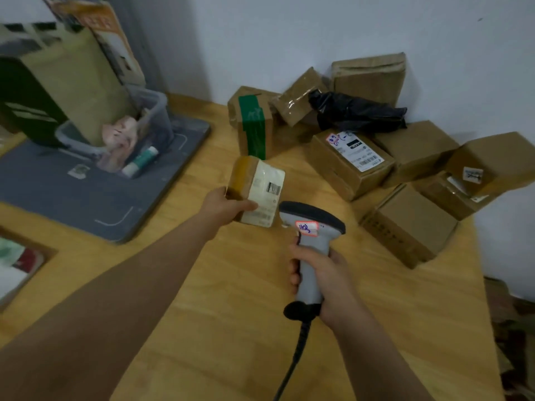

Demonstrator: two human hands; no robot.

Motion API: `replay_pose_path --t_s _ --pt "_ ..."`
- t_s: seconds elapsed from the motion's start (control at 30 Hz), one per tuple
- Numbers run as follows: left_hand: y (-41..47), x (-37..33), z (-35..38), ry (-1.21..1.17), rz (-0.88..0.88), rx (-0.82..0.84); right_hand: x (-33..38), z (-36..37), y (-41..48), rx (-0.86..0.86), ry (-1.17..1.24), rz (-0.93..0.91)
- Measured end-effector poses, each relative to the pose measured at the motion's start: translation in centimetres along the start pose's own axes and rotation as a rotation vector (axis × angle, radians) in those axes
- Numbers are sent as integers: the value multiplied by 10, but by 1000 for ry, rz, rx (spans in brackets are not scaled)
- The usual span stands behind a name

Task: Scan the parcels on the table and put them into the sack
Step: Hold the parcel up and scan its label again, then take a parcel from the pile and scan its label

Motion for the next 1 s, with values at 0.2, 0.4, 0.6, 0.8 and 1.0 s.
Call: replay_pose_path --t_s 0.2,0.4,0.6,0.8,1.0 --pt "-82 57 -70 -241 -86 -25 -30 43 -67 56 -220 -78" --pt "-142 108 -142 -401 -95 -116 -73 80 -119 133 -422 -111" --pt "-180 145 -199 -466 -87 -201 -109 113 -149 208 -579 -133" --pt "-207 166 -232 -451 -60 -290 -124 140 -168 280 -657 -172" --pt "-219 175 -250 -455 -26 -300 -135 156 -180 322 -668 -183"
Point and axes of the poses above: each hand's wrist, its own y-axis towards the middle knuckle, its own z-axis out of the palm, x = y × z, the point moved 3 cm from there along y, towards the middle knuckle, and after that the axes turned 3 degrees about z, right-handed, at the moved point
